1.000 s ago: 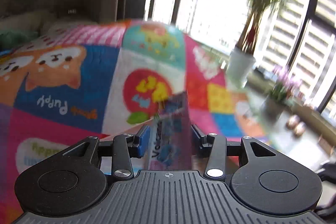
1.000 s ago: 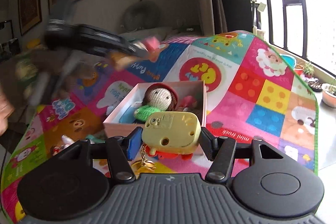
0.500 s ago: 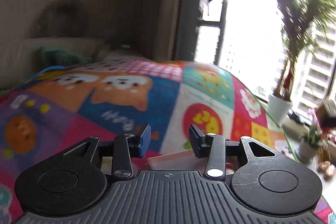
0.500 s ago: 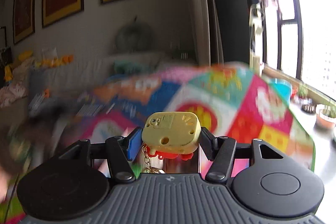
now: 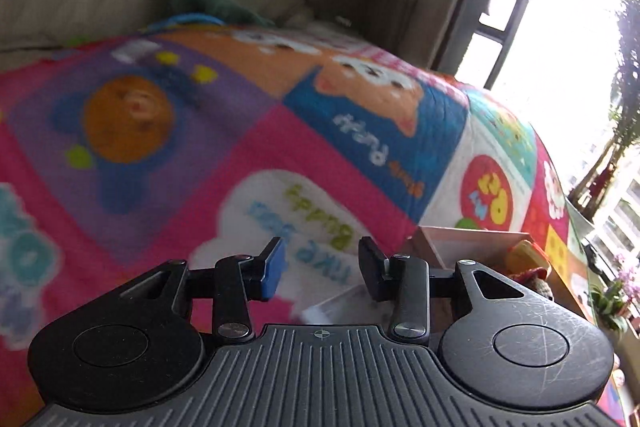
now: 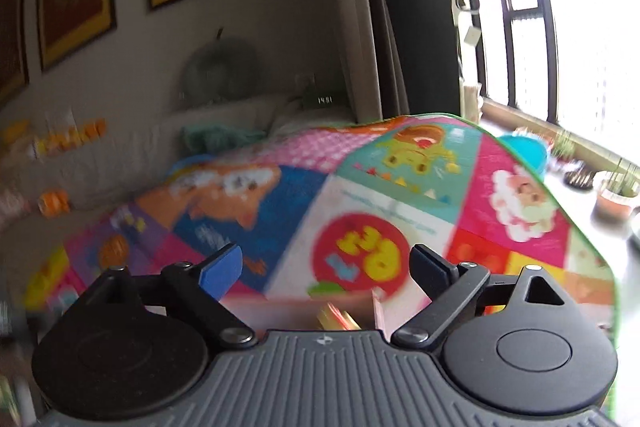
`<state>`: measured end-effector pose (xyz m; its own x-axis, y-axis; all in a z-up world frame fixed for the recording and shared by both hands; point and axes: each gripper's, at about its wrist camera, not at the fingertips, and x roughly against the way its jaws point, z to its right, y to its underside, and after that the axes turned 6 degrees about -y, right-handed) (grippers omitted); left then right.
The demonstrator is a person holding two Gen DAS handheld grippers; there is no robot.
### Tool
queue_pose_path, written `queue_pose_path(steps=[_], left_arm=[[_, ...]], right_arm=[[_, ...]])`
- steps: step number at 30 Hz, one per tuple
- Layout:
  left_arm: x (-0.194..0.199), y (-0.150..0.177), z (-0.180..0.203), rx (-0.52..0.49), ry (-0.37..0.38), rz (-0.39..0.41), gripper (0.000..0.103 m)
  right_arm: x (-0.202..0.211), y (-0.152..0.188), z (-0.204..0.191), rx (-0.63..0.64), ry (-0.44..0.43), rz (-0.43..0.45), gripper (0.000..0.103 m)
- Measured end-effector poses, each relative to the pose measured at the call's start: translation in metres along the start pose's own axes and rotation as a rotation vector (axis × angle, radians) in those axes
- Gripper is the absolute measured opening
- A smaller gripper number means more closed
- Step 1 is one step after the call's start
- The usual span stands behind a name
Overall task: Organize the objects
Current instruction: 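Lower the Volcano package into the pink box with left while right drops the yellow toy in, then withdraw the open left gripper from the box toward the grey battery charger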
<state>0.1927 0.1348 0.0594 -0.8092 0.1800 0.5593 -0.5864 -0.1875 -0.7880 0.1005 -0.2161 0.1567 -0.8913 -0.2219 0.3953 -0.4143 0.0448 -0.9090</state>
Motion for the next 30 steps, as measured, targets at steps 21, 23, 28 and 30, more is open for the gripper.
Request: queue_pose_path(steps=[21, 23, 28, 30], left_arm=[[0.028, 0.092, 0.053, -0.419, -0.151, -0.177, 0.024], [0.045, 0.107, 0.058, -0.448, -0.106, -0.183, 0.020], [0.075, 0.117, 0.057, -0.349, -0.031, -0.198, 0.021], [0.072, 0.107, 0.050, -0.206, 0.016, -0.213, 0.021]], right_arm=[[0.044, 0.123, 0.027, -0.028, 0.000, -0.133, 0.099], [0.047, 0.129, 0.022, -0.025, -0.014, -0.138, 0.099], [0.058, 0.140, 0.008, 0.002, -0.035, -0.137, 0.099], [0.061, 0.145, 0.004, 0.006, -0.041, -0.139, 0.101]])
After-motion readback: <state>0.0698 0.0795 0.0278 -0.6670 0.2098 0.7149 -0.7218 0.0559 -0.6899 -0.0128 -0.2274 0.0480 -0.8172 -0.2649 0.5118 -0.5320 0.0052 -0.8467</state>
